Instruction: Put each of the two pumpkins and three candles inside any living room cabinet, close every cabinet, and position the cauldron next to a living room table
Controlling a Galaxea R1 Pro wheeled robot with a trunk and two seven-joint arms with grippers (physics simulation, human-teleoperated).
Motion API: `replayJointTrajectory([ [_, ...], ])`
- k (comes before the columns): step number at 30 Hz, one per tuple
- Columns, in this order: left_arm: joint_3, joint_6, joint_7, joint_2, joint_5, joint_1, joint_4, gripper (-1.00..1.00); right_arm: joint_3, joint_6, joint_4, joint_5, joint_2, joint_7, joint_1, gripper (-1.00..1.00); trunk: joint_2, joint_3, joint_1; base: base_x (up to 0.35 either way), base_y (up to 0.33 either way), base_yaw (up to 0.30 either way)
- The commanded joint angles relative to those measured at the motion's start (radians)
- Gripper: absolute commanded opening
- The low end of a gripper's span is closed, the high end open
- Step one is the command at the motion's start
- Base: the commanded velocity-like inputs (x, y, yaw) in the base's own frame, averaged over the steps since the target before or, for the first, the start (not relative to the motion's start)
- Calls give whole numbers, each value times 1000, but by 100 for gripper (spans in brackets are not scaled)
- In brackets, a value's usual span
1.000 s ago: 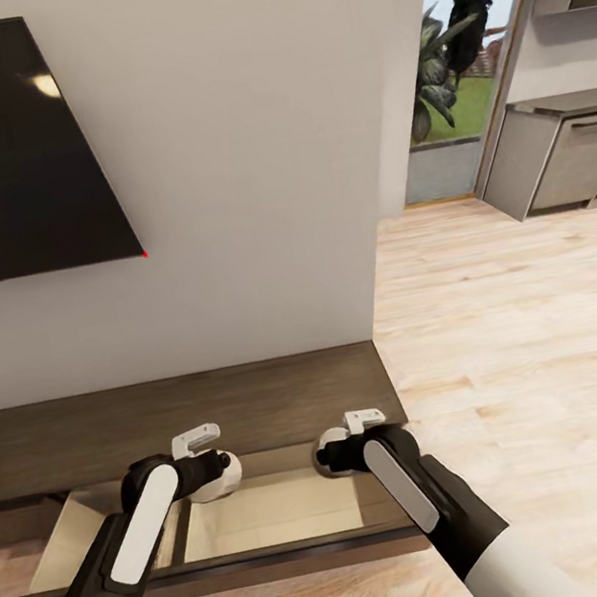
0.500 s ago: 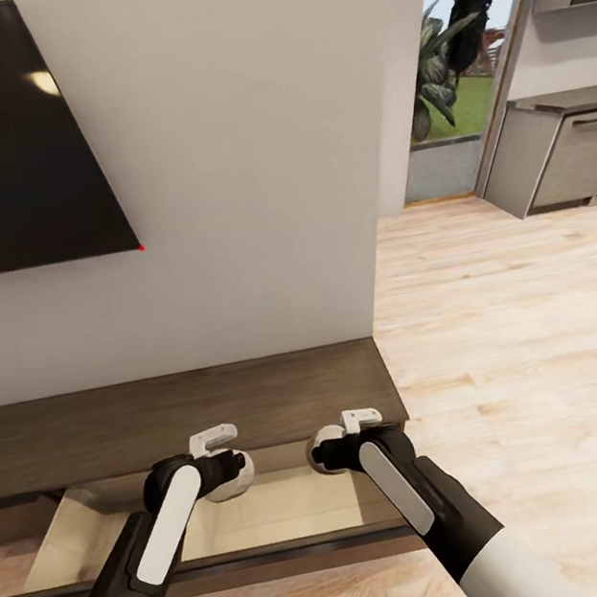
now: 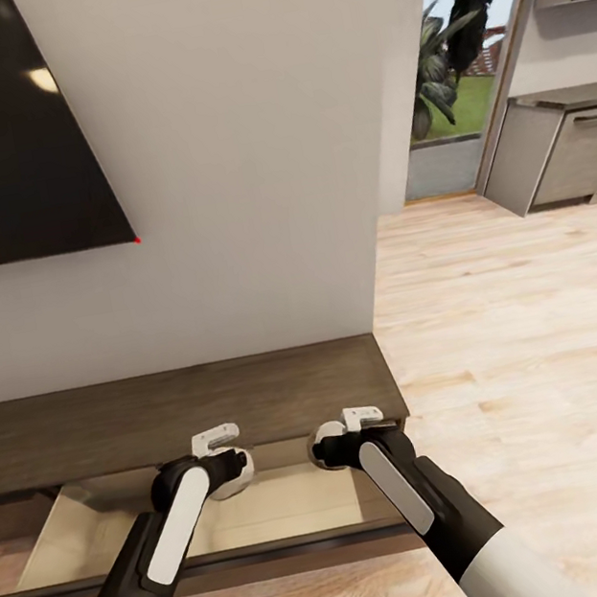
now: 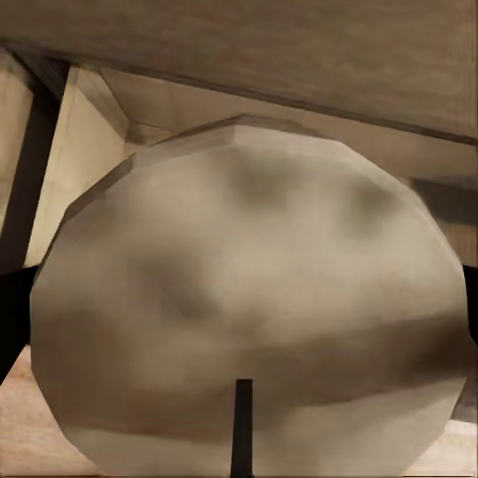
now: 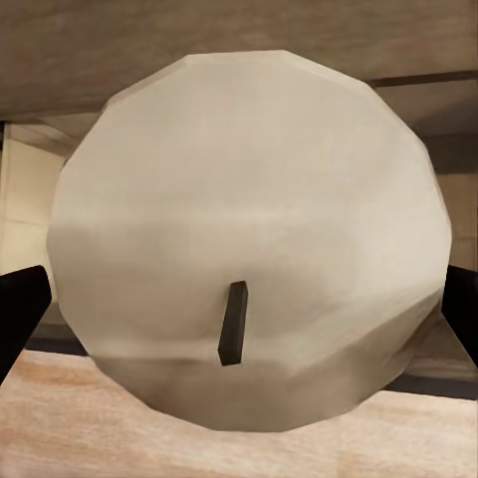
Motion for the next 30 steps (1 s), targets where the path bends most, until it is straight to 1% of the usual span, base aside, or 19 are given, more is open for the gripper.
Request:
replayJointTrajectory([
  [1,-3,-1,10,-1,6,-1,2,-100,1,1,-1,-11,0,-10,-1,-100,-8,-4,4,0,0,0],
  [3,-5,-3,10,-8,3,-1,9,-100,1,0,-1,-11,0,-10,-1,-100,-22,-10,12,0,0,0],
  [8,-6,-4,10,-12,1,-1,13,-100,1,0,8,-12,0,-13,-1,-100,-57,-26,31,0,0,0],
  [12,-6,-4,10,-13,1,-1,13,-100,2,1,65,-11,2,-16,-1,-100,-85,-38,46,0,0,0],
  [17,-6,-5,12,-13,0,-1,13,-100,3,0,82,-9,6,-17,0,-100,-120,-54,65,0,0,0],
  [19,-6,-6,12,-20,-17,-1,13,-100,3,0,81,-9,8,-17,0,-100,-134,-60,73,0,0,0],
  [21,-4,-7,12,-28,-54,-1,14,-100,3,-1,80,-9,9,-15,0,-100,-148,-67,81,0,0,0],
  [23,-3,-11,12,-33,-79,-1,14,-100,3,-1,80,-9,11,-11,0,-100,-162,-73,88,0,0,0],
  [25,-2,-25,12,-37,-100,-1,15,-100,3,-7,79,-10,13,-6,0,-100,-176,-79,96,0,0,0],
  [26,-2,-27,12,-37,-102,-1,15,-100,3,-11,79,-10,13,-5,0,-100,-183,-82,100,0,0,0],
  [28,-2,-31,11,-38,-106,-1,15,-100,22,-31,79,-10,13,-3,0,-100,-197,-89,107,0,0,0],
  [29,-2,-33,12,-39,-108,-1,15,-100,46,-40,79,-11,14,-3,0,-100,-204,-92,111,0,0,0],
  [30,-2,-33,12,-39,-108,-1,15,-100,60,-45,78,-11,14,-3,0,-100,-211,-95,115,0,0,0],
])
